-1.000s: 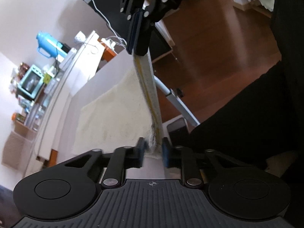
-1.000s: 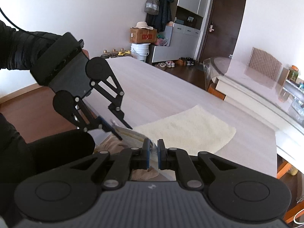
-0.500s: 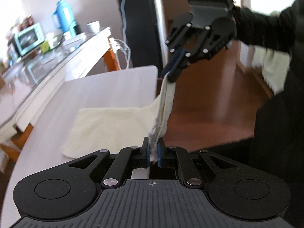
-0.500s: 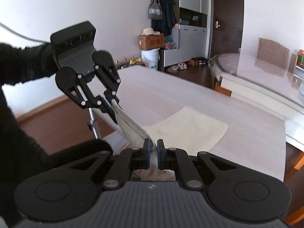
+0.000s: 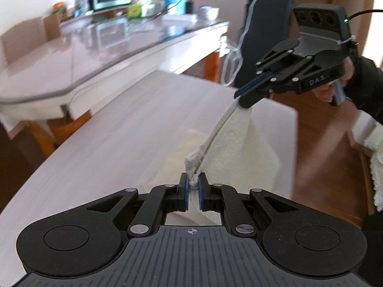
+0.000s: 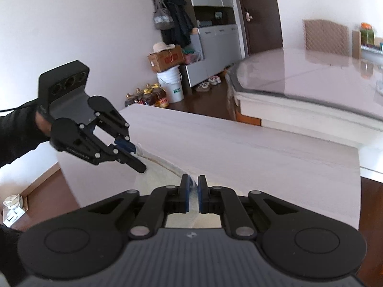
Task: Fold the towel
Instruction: 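Lift the strip end with the left gripper and fold it over the strip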
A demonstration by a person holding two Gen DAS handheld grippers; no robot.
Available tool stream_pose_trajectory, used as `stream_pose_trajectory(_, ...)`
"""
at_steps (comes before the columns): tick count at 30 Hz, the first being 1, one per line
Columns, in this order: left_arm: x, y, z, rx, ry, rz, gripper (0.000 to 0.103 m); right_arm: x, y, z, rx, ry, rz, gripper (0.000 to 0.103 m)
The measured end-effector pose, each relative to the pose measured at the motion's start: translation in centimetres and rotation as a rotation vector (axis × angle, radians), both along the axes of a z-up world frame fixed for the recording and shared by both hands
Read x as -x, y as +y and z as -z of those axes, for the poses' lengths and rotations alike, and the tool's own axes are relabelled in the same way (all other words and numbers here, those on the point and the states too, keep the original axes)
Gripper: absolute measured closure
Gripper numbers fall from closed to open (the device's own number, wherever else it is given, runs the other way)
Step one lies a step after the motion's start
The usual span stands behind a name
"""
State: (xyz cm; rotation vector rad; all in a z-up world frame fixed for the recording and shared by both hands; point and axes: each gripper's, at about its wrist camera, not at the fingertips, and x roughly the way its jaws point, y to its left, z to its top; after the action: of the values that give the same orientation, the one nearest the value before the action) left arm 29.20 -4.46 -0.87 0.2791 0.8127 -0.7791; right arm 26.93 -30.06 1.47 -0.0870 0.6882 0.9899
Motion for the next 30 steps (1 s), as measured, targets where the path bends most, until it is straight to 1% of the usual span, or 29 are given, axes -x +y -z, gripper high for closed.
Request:
stream_pose_trajectory(2,-0.4,0.5,0.6,-0.007,0.021,-0.019,0.095,-1.1,0.2,1.1,0.009,0.025,0.009,0.095)
stream_pose_trajectory(6,0.9,2.6,2.2,-0.014,0.057,-0.055,0.095,-2.6,0.6,3.2,0.042,0.062,0.033,0.095)
stream_pose_trajectory(9,1.2,3.1,3.2,-0.019,0.067,-0.071,0.094,-3.0,1.0,4.4,0.073,0.069,0.043,0.095)
stream_pose_trajectory(12,1.5,3.3,3.3,-0.010,0.068,-0.078,0.093,-3.0,1.1,5.1,0.088,0.067,0.048,0.095)
stream_pose_trajectory(14,1.8,3.4,3.3,-0.011,0.066,-0.083,0.091,-2.9,1.2,5.3,0.091,0.067,0.045,0.094)
stream_pose_trajectory(18,2.1,3.4,3.1,-0.018,0.058,-0.101,0.079,-2.8,1.3,5.3,0.099,0.054,0.053,0.086)
stream_pose_trajectory(19,2.2,3.4,3.1,-0.022,0.052,-0.108,0.076,-2.8,1.3,5.3,0.095,0.050,0.058,0.086)
stream_pose_trajectory(21,2.4,3.4,3.1,-0.026,0.043,-0.121,0.073,-2.6,0.9,4.8,0.069,0.038,0.082,0.086)
stream_pose_trajectory(24,2.6,3.2,3.1,-0.034,0.031,-0.123,0.073,-2.1,0.4,4.2,0.035,0.038,0.102,0.086)
stream_pose_trajectory(30,2.8,2.9,3.1,-0.054,0.012,-0.119,0.073,-0.4,0.0,3.5,0.015,0.033,0.117,0.085)
